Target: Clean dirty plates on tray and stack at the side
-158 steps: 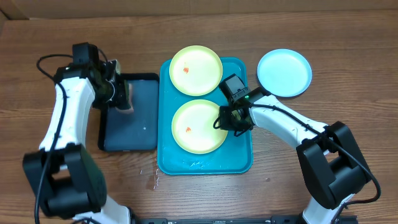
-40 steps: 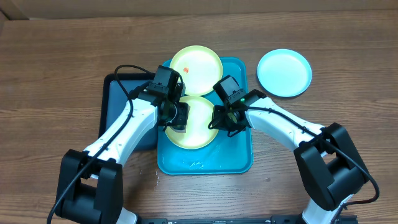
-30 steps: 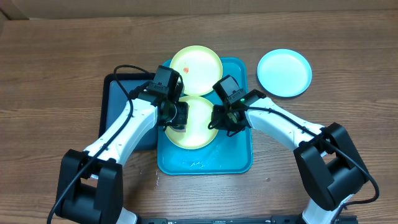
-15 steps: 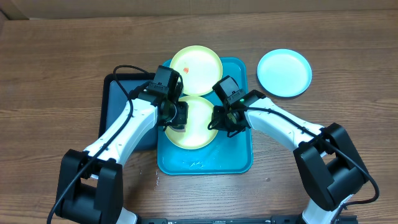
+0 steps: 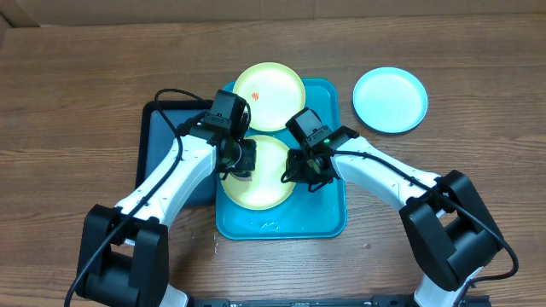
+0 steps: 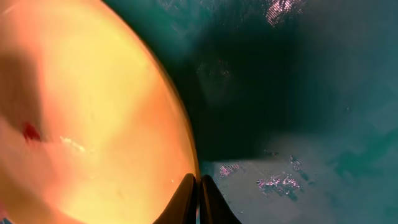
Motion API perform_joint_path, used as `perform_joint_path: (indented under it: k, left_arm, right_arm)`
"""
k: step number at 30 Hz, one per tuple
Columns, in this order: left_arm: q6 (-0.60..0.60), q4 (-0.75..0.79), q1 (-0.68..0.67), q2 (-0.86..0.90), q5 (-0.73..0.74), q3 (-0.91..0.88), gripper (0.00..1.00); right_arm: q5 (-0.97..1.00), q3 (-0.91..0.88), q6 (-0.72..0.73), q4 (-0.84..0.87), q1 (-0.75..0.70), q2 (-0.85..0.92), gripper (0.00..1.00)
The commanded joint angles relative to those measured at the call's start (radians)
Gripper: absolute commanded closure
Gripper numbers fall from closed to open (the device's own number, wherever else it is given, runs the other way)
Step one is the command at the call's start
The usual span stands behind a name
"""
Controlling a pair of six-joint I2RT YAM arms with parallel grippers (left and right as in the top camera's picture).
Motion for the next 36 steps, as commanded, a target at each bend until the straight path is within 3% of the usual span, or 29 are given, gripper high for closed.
perform_joint_path:
  k: [1,19,22,36]
  left_arm:
    - [-0.033,-0.006,-0.007,0.005,-0.051,-0.003,0.96]
    - [-0.032,-0.01,-0.007,0.076,-0.044,-0.016,0.96]
    - [-0.032,0.002,-0.007,0.083,-0.044,-0.016,0.96]
    - [-0.032,0.008,-0.007,0.083,-0.043,-0.016,0.96]
  right_arm:
    - [0.01,-0.005,-0.004,0.005,0.003,-0.01,0.96]
    - [0.01,-0.005,-0.004,0.027,0.003,-0.01,0.95]
    - [0.01,-0.005,-0.004,0.027,0.003,-0.01,0.83]
    - [0.01,-0.005,-0.004,0.031,0.006,-0.01,0.83]
